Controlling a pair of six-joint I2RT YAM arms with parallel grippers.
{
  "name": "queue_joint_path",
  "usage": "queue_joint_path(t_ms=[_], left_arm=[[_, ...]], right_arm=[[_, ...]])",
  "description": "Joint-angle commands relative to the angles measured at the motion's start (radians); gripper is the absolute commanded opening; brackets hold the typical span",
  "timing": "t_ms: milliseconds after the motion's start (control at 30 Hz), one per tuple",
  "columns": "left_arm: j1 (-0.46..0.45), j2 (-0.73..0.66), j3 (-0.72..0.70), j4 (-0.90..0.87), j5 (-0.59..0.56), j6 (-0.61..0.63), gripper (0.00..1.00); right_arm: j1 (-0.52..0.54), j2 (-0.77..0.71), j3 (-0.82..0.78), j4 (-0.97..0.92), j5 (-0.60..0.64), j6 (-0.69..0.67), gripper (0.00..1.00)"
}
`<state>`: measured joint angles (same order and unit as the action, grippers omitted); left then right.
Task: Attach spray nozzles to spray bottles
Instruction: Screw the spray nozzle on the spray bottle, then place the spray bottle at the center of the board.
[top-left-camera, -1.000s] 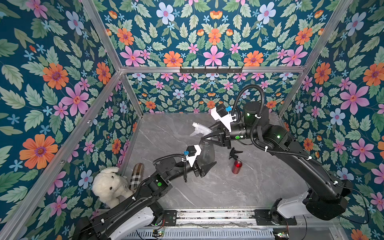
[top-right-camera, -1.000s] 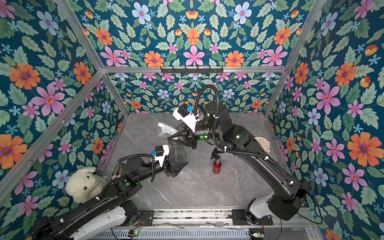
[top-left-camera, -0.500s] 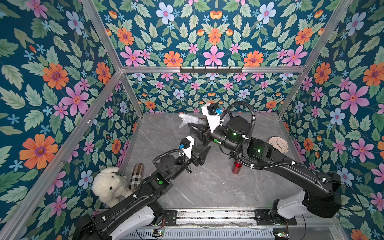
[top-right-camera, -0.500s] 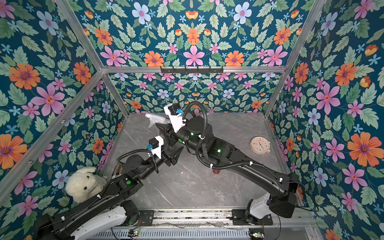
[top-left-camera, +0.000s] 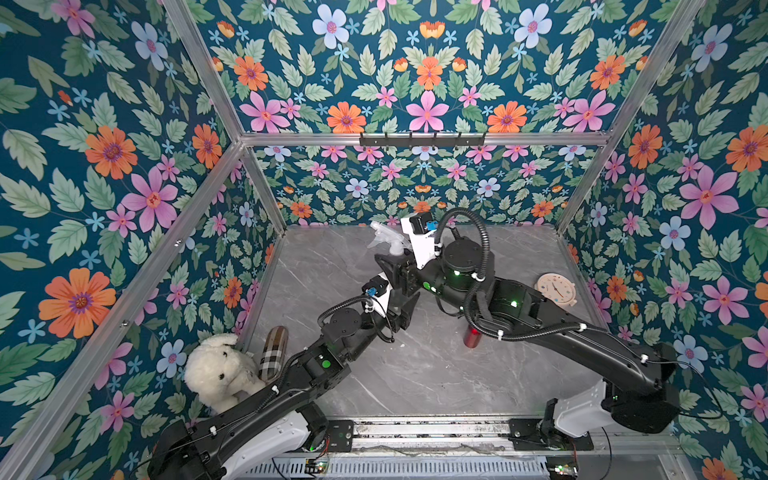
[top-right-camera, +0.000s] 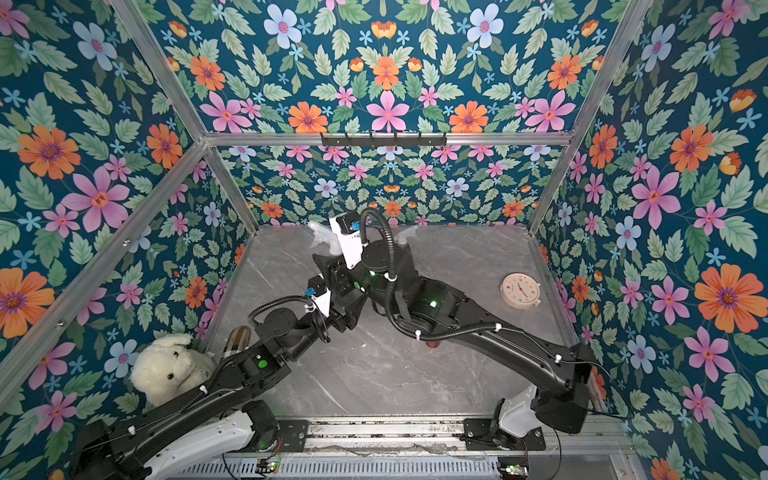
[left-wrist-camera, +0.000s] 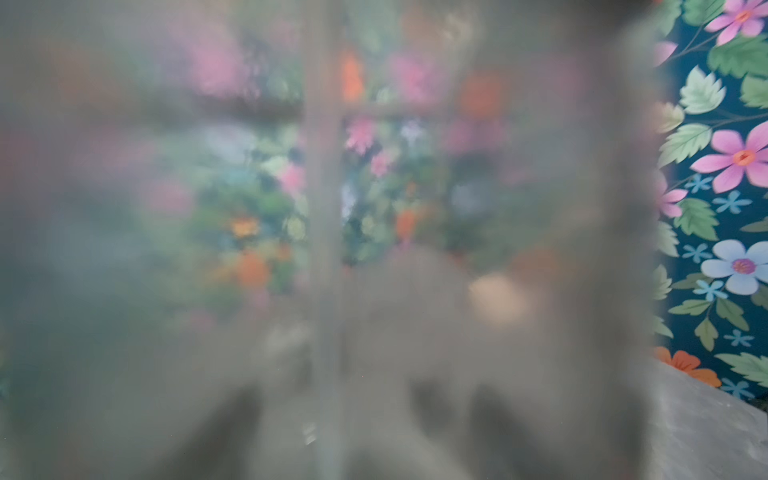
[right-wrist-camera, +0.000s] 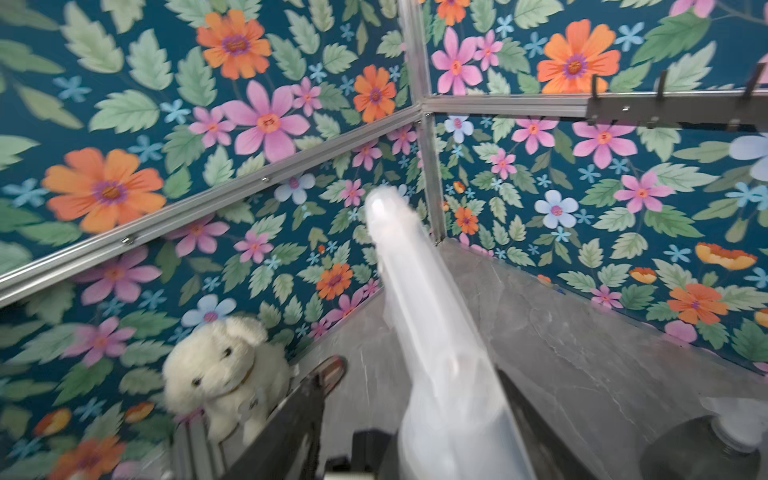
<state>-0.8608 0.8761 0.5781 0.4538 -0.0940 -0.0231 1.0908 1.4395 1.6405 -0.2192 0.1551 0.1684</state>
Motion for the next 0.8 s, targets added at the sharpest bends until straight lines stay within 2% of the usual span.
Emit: queue_joint_path(t_ms=[0, 67, 200, 300, 400, 500, 700, 767], left_arm=[[0.003, -0.011, -0.004, 0.059, 0.007, -0.012, 0.0], [0.005, -0.029, -0.015, 0.063, 0.046, -0.012, 0.0], [0.012, -0.079, -0.053, 0.098, 0.238, -0.006, 0.0], [0.019, -0.094, -0.06, 0.113, 0.413, -0.024, 0.0], [0.036, -0.078, -0.046, 0.116, 0.528, -0.055, 0.0], [0.056, -0.062, -0.031, 0.104, 0.581, -0.073, 0.0], [0.056, -0.048, -0.02, 0.077, 0.539, -0.064, 0.0], [0.056, -0.045, -0.017, 0.066, 0.524, -0.058, 0.0]], right_arm=[[-0.033, -0.083, -0.006, -0.127, -0.345, -0.047, 0.69], [-0.111, -0.135, -0.009, -0.165, -0.478, -0.02, 0.71], [-0.316, -0.171, -0.042, -0.143, -0.837, 0.038, 0.67], [-0.344, -0.145, -0.015, -0.17, -0.984, -0.033, 0.62], [-0.347, -0.095, 0.051, -0.243, -1.051, -0.106, 0.62], [-0.347, -0.066, 0.083, -0.245, -1.046, -0.113, 0.62], [-0.342, -0.044, 0.106, -0.212, -0.955, -0.07, 0.63], [-0.322, -0.04, 0.107, -0.212, -0.887, -0.061, 0.64]])
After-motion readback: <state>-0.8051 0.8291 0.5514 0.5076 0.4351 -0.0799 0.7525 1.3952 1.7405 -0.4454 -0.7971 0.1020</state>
